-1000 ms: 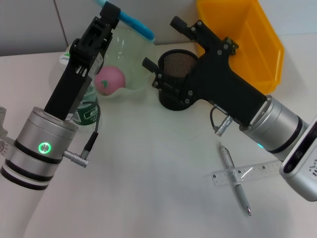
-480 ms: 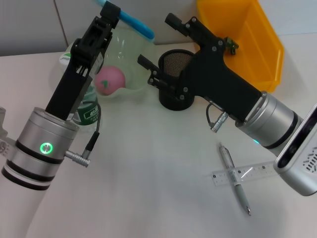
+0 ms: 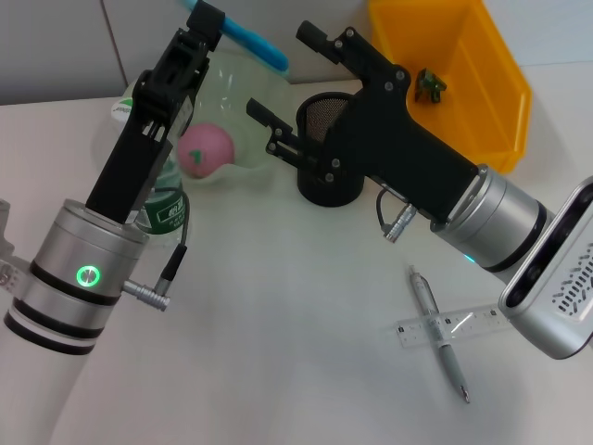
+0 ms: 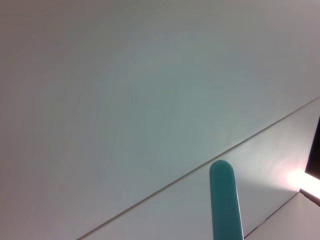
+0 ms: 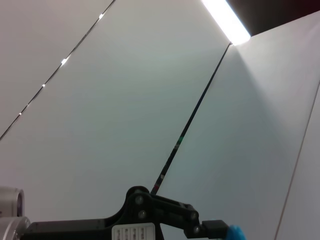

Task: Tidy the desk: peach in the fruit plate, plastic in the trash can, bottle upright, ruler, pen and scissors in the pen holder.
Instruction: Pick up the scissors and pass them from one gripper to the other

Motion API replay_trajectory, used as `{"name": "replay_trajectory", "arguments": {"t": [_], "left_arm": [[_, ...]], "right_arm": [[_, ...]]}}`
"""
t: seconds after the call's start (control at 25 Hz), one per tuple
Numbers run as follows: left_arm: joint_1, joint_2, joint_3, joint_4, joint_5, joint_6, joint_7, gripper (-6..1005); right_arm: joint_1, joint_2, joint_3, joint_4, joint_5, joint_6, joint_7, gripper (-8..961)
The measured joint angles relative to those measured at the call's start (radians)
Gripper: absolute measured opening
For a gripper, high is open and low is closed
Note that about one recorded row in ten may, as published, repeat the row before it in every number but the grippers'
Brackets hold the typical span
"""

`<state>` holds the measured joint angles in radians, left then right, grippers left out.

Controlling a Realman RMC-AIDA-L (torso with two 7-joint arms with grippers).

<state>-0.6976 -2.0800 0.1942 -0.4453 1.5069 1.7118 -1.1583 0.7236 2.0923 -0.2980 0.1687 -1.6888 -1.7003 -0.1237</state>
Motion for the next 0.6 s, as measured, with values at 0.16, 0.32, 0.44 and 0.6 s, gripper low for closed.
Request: {"name": "replay_trajectory", "arguments": {"t": [0.16,0.32,0.44,0.6], "left_arm": [[0.0,0.0,-0.016,-0.003,0.022,-0.001,0.004,307],[0.02,0.0,-0.102,-0.003,0.116,-0.03,0.005,309],[0.024,0.0,-0.124,-0.002,0.141,-0.037,0.005,311],[0.03,0.0,-0.152,0.003,0.172,-0.045,0.004,313]], "right_arm": [[0.001,0.0,0.006,0.001,0.0,0.0,-0.001,735],[0.001,0.0,0.025,0.005,-0.004,0.0,-0.002,734],[0.0,0.0,0.026,0.005,-0.005,0.0,-0.002,733],[0.0,0.0,0.026,0.005,-0.006,0.0,-0.003,732]]}}
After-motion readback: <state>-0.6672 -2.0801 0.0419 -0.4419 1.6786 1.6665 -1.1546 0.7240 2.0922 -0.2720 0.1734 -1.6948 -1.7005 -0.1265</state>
